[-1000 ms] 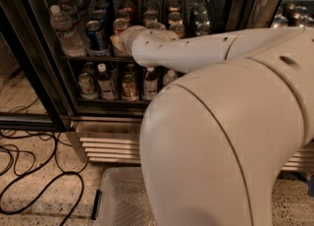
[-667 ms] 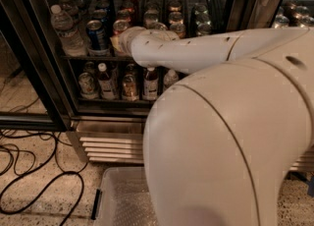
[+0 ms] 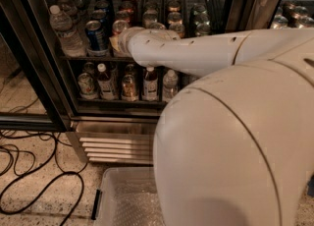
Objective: Pick coke can from middle shelf of fridge
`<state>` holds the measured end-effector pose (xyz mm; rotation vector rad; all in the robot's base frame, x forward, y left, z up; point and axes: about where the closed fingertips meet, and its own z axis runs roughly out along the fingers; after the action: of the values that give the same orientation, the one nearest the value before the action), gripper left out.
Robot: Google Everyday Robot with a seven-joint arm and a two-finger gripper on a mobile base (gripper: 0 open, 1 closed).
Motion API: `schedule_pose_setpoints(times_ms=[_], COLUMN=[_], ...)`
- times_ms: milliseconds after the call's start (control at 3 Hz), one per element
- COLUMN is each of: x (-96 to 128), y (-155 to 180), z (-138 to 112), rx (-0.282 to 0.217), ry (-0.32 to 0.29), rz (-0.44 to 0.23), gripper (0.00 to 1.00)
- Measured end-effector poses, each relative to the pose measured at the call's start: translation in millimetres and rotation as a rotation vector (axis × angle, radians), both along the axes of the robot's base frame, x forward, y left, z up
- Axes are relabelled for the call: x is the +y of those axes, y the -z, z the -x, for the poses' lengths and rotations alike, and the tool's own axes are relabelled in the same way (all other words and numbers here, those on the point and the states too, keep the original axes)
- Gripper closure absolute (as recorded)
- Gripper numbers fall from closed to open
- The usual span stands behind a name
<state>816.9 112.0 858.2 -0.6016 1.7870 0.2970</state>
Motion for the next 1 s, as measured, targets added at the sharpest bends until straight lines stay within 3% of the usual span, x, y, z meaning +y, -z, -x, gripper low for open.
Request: schedule_pose_setpoints(times_ms=[667, 1000], x=[6.8, 6.8], y=[3.2, 3.2], z=[10.5, 10.5], rx=[0.065, 0.065], ry=[-0.004, -0.004], rz=[-0.032, -0.032], gripper=[1.0, 1.0])
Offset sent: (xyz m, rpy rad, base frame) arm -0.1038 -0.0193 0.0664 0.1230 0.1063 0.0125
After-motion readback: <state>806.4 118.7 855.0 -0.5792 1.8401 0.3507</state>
